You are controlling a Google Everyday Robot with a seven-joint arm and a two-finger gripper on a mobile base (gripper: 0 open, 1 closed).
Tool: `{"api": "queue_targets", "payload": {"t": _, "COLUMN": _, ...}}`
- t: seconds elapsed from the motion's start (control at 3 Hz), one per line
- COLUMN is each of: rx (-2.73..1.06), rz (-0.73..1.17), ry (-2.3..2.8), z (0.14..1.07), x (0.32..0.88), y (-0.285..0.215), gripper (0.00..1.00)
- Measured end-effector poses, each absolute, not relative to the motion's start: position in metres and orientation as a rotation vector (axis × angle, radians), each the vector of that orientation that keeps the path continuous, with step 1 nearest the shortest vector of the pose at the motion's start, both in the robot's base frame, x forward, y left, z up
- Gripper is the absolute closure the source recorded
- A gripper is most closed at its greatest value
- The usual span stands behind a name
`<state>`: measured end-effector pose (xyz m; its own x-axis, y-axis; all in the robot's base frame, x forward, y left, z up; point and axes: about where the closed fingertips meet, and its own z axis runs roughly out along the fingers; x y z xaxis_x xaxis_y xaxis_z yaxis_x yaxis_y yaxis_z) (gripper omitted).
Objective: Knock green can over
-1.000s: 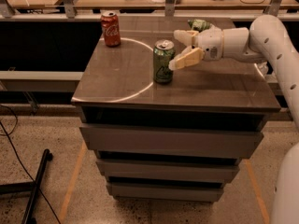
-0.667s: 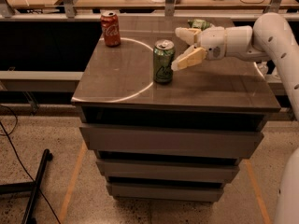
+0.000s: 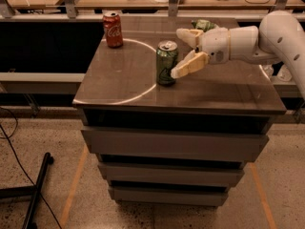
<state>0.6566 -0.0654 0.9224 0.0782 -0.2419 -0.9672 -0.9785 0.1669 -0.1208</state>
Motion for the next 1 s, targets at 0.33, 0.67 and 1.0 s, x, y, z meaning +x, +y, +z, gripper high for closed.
{"api": "queue_targets", "payload": {"t": 0.33, "rx": -1.307, "rz": 0.921, "ry": 1.394, "z": 0.920, "x": 0.646, "y": -0.052, "gripper": 0.00}}
{"api": "queue_targets", "payload": {"t": 0.67, "rx": -1.322, "rz": 0.967, "ry": 1.399, "z": 0.920, "x": 0.639, "y": -0.036, "gripper": 0.26}}
{"api": "queue_targets", "payload": {"t": 1.0, "rx": -1.311, "rz": 0.987, "ry": 1.400, "z": 0.923, "x": 0.640, "y": -0.030, "gripper": 0.49}}
